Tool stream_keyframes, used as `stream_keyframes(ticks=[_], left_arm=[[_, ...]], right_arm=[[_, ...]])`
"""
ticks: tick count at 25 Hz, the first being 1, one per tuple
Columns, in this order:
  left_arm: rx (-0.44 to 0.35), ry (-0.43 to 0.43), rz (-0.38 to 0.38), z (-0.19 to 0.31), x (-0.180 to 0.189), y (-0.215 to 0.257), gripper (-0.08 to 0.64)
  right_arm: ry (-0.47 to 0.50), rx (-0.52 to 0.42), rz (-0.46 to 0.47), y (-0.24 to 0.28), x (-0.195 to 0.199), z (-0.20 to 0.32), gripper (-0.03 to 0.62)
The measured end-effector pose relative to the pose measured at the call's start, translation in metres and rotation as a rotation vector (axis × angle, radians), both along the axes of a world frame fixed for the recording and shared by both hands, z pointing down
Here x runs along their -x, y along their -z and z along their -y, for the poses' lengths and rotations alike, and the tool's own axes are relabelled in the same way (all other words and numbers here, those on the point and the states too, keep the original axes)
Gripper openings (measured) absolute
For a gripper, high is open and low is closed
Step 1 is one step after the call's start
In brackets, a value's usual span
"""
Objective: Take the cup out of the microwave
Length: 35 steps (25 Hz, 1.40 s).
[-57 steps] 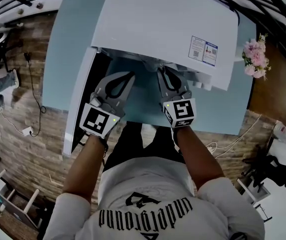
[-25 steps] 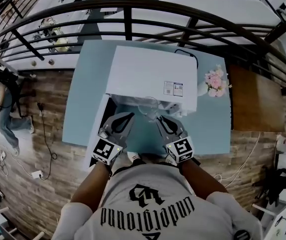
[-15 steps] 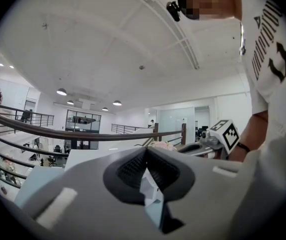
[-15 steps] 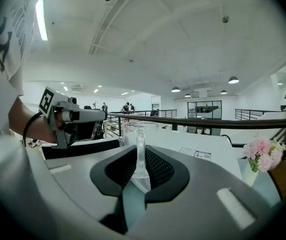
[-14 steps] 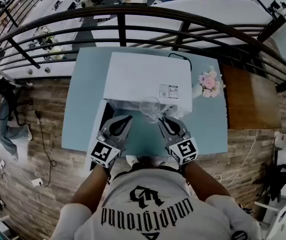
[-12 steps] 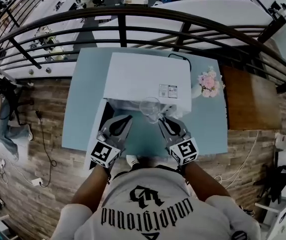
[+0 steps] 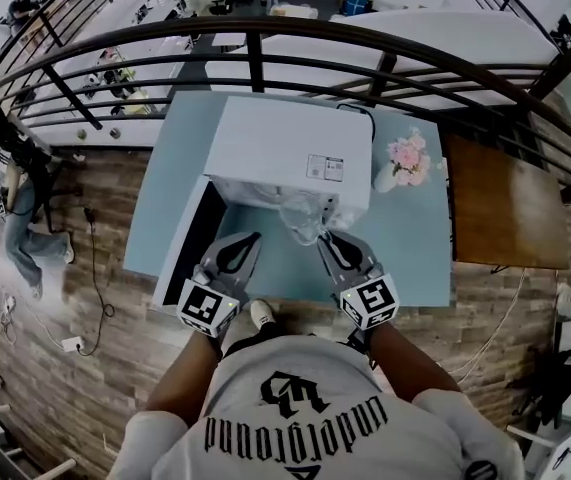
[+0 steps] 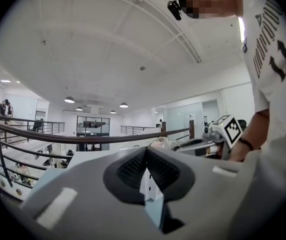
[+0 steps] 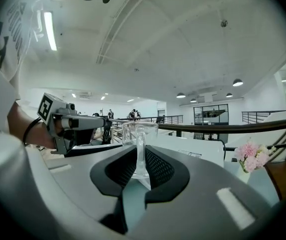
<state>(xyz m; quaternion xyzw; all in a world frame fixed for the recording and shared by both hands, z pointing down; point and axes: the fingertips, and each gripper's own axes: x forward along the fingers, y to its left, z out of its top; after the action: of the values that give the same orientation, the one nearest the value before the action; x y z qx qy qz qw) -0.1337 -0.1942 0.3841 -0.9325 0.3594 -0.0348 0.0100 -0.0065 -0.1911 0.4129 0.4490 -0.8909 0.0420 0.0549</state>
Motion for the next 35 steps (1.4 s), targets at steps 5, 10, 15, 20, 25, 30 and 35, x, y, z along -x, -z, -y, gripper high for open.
stream_keyframes(ticks=[5, 10, 15, 20, 25, 30, 35], left_arm=[[0.005, 0.045, -0.017, -0.042, -0.013, 0.001, 0.049], [0.005, 0.074, -0.034, -0.089, -0.029, 0.006, 0.049], [-0.012, 0.092, -0.017, -0.126, -0.039, 0.01, 0.049], [-0.014, 0.093, -0.013, -0.149, -0.038, 0.009, 0.049], [-0.022, 0.076, -0.016, -0.159, -0.03, 0.012, 0.049], [-0.034, 0.038, -0.01, -0.166, -0.016, 0.02, 0.049], [-0.038, 0.01, -0.003, -0.177, 0.004, 0.02, 0.049]], right_arm=[[0.037, -0.013, 0.009, 0.002, -0.014, -0.034, 0.051], [0.057, -0.019, 0.015, 0.007, -0.029, -0.076, 0.051], [0.077, -0.029, 0.021, 0.012, -0.039, -0.107, 0.051], [0.069, -0.034, 0.025, 0.016, -0.043, -0.129, 0.051], [0.042, -0.053, 0.025, 0.026, -0.039, -0.143, 0.051], [-0.002, -0.064, 0.033, 0.032, -0.031, -0.15, 0.051], [-0.052, -0.064, 0.033, 0.029, -0.02, -0.158, 0.051]])
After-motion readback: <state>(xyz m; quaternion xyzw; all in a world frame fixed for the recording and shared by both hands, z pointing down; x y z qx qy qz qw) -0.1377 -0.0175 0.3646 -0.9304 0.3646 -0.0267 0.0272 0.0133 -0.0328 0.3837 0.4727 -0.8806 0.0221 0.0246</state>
